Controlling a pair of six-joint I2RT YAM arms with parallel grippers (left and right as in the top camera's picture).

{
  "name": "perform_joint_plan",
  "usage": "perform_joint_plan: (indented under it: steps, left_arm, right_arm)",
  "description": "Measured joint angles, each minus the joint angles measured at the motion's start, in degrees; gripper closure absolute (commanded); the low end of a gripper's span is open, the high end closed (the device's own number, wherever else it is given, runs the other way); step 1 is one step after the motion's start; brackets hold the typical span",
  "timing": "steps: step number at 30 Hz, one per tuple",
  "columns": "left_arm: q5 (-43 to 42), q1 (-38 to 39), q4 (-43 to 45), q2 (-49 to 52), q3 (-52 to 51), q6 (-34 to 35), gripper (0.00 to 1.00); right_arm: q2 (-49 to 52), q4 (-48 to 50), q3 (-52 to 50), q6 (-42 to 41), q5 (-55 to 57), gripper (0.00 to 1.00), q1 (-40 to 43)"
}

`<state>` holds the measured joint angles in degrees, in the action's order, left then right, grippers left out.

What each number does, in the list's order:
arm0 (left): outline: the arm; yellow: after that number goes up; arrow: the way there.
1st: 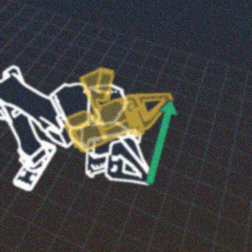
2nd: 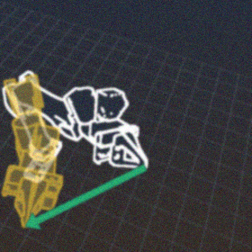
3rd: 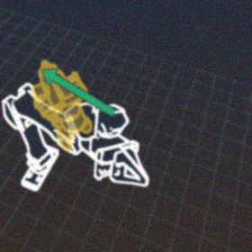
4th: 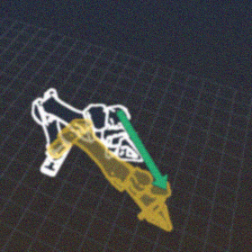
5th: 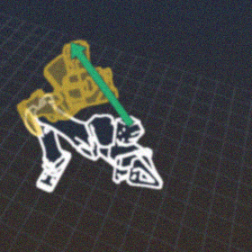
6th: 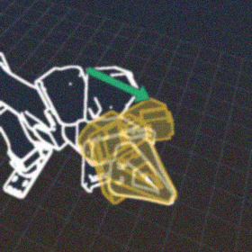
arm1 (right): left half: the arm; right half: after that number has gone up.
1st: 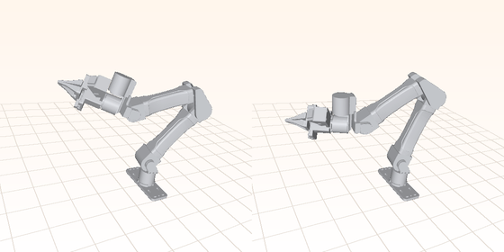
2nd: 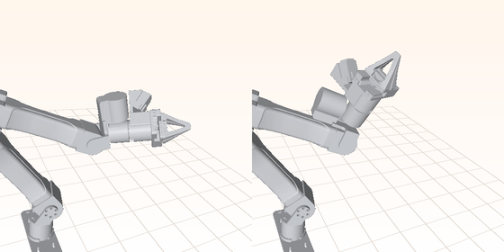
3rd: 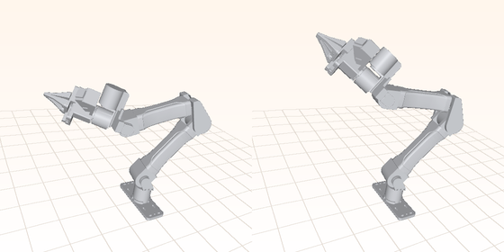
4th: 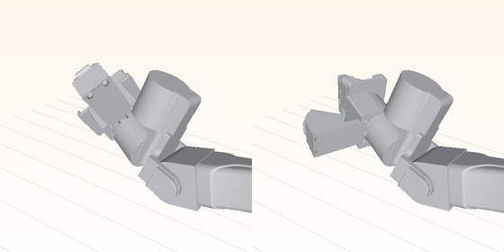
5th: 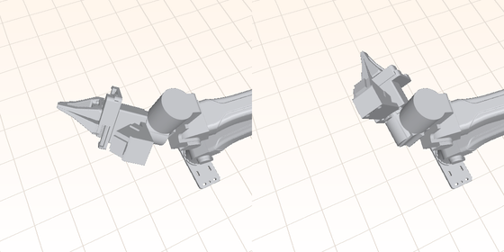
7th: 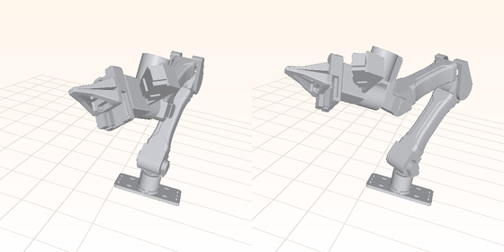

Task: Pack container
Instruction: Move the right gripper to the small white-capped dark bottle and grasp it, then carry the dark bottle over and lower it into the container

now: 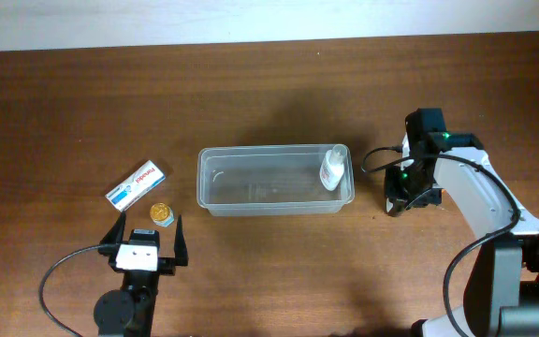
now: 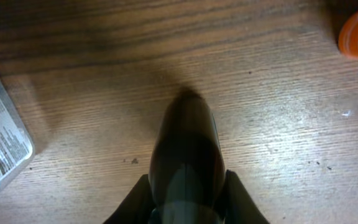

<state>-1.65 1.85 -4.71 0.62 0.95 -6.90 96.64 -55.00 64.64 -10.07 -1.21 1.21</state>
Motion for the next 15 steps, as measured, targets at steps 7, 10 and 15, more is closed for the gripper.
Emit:
perform_joint_plan:
  steps: [7, 10, 15]
  left_arm:
    - [0.0, 0.0, 0.0, 0.0, 0.0, 0.0, 0.01]
    - [0.0, 0.0, 0.0, 0.0, 0.0, 0.0, 0.0]
    - [0.0, 0.0, 0.0, 0.0, 0.0, 0.0, 0.01]
  right_arm:
    - [0.04, -1.42, 0.5, -0.02, 0.02, 0.85, 0.0]
    - [0.35, -5.42, 2.36, -0.07, 0.02, 0.85, 0.0]
    - [0.74, -12.61, 11.87, -0.02, -0.98, 0.86, 0.0]
